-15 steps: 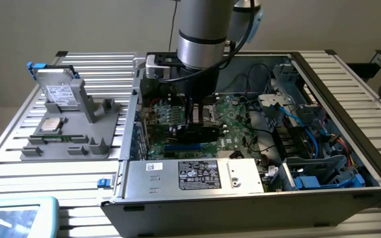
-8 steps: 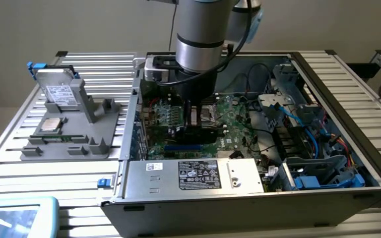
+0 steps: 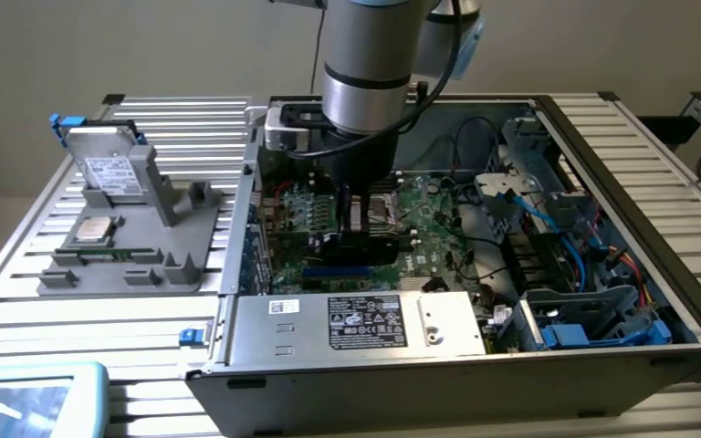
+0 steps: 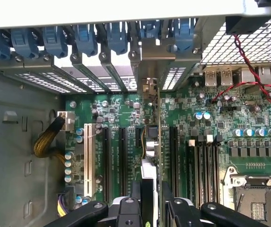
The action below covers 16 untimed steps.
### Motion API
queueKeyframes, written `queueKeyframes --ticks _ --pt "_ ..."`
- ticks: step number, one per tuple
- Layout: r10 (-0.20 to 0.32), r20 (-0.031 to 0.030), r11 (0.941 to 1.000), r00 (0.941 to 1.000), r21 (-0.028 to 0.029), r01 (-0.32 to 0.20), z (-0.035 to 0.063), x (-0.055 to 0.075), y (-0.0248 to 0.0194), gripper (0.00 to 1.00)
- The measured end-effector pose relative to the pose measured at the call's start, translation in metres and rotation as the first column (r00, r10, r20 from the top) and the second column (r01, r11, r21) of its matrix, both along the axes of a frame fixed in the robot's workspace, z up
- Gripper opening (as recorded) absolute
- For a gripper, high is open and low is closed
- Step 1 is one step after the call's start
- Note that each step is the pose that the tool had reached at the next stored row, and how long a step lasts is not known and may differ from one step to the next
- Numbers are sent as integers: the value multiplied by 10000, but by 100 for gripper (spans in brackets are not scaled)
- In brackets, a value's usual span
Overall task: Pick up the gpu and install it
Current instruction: 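Insert the gpu into the slot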
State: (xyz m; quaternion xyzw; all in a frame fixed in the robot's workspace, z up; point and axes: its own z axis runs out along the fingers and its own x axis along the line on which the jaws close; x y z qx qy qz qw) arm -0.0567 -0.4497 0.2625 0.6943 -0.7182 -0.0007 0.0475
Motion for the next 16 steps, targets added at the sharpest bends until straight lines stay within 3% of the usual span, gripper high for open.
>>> queueKeyframes --ticks 16 --pt "-1 0 10000 10000 0 1 -30 -12 16 27"
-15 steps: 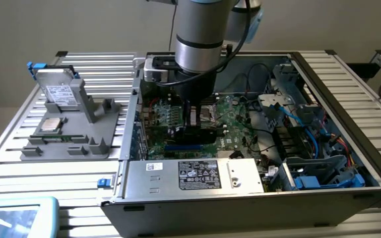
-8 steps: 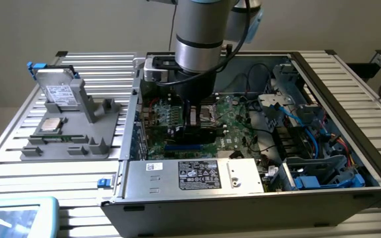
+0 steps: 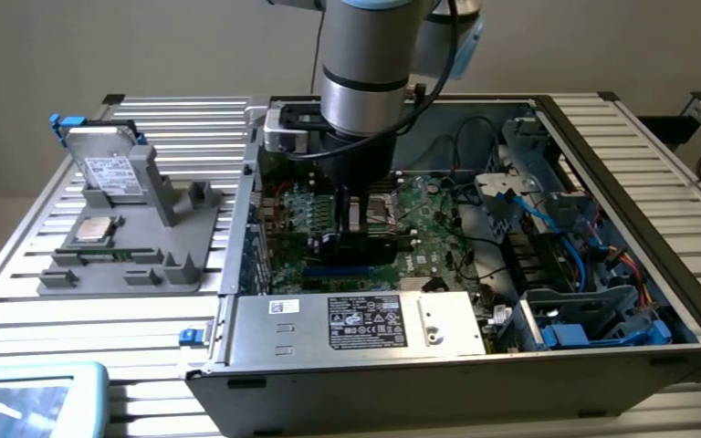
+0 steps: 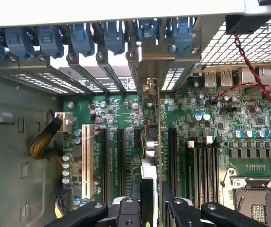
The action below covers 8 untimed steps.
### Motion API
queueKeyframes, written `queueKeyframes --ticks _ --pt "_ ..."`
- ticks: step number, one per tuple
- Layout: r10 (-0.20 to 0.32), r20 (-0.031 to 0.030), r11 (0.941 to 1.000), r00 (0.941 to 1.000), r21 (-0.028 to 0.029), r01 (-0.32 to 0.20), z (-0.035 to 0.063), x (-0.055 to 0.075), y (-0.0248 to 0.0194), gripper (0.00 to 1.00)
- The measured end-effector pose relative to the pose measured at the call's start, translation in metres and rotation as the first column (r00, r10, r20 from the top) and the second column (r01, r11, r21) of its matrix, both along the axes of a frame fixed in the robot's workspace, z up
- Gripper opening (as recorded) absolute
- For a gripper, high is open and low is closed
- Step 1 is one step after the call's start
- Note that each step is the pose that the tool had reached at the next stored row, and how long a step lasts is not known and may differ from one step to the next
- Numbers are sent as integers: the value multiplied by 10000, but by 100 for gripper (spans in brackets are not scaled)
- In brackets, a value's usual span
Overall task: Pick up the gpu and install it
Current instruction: 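Insert the gpu into the slot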
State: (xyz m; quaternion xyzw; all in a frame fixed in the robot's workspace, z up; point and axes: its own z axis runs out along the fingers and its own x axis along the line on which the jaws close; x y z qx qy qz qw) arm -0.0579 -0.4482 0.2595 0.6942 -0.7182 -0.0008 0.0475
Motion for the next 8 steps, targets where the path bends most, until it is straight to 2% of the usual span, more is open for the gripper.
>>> queueKeyframes --ticks 8 --pt "0 0 10000 10000 -2 0 -19 -7 17 27"
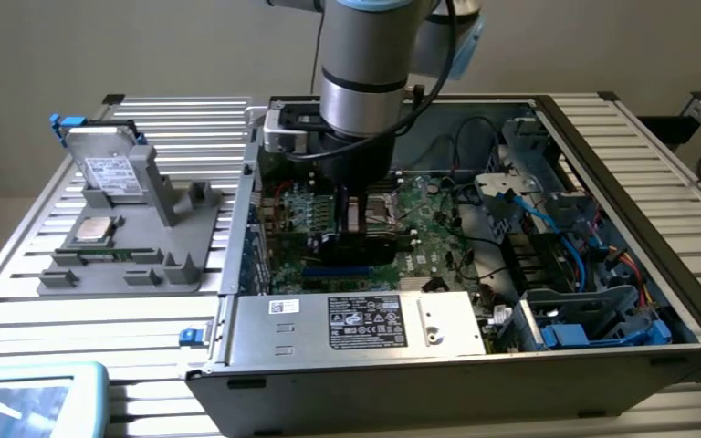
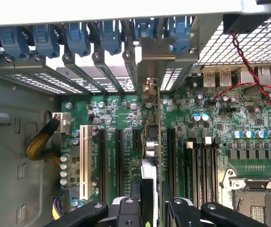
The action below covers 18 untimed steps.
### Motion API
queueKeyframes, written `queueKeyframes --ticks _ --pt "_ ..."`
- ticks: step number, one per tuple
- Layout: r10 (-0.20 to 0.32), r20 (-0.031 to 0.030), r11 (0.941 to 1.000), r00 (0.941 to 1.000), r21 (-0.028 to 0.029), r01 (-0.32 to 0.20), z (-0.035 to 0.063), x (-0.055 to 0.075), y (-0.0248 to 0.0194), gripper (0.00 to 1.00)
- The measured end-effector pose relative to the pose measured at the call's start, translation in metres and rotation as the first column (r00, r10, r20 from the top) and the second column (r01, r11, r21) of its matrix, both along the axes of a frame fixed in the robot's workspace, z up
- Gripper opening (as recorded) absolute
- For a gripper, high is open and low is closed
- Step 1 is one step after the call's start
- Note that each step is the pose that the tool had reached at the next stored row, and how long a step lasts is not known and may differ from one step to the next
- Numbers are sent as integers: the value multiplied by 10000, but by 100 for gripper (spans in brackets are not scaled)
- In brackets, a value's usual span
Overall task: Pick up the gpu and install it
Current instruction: 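Insert the gpu into the slot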
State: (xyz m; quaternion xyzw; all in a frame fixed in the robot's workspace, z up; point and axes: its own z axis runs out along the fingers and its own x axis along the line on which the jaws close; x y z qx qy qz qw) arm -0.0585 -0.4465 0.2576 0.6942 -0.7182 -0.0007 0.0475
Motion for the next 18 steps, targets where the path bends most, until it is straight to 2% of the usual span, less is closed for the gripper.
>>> queueKeyframes --ticks 15,18 --pt "-1 1 10000 10000 14 1 -11 -7 -9 27" --pt "-1 1 10000 10000 82 1 -11 -9 -16 27"
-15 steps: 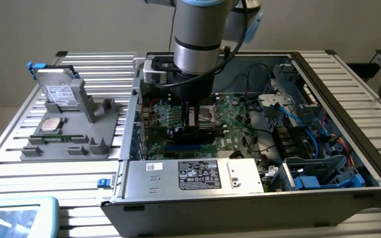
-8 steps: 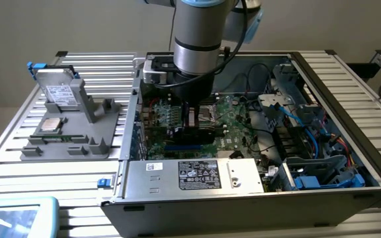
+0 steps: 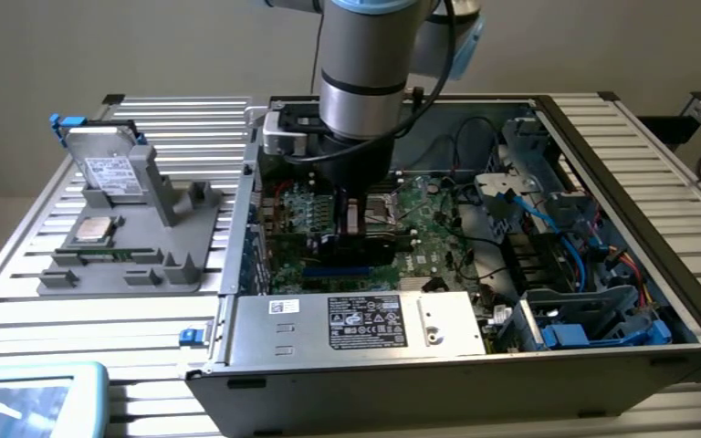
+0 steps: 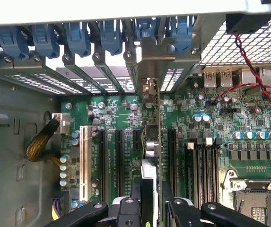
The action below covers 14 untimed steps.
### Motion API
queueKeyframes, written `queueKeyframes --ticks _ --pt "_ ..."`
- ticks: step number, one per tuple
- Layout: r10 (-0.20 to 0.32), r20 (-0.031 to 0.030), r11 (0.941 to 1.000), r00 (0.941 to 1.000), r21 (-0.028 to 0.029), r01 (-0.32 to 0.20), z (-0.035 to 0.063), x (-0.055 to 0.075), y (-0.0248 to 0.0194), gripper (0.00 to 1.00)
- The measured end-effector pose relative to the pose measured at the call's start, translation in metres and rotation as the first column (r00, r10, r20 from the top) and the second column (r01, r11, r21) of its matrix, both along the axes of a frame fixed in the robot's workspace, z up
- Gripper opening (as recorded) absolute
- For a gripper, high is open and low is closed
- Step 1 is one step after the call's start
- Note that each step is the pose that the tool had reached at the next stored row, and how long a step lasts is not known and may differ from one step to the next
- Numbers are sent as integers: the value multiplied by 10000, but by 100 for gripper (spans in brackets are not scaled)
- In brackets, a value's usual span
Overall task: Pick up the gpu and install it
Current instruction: 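Insert the gpu into the slot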
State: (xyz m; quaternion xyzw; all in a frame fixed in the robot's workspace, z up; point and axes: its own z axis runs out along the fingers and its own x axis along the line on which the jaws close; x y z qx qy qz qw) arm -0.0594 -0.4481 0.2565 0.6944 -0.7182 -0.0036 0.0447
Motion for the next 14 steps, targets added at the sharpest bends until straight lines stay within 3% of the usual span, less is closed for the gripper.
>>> queueKeyframes --ticks 3,14 --pt "1 0 10000 10000 87 -1 0 -2 -12 27" --pt "1 0 9999 10000 115 -1 0 -9 -36 27"
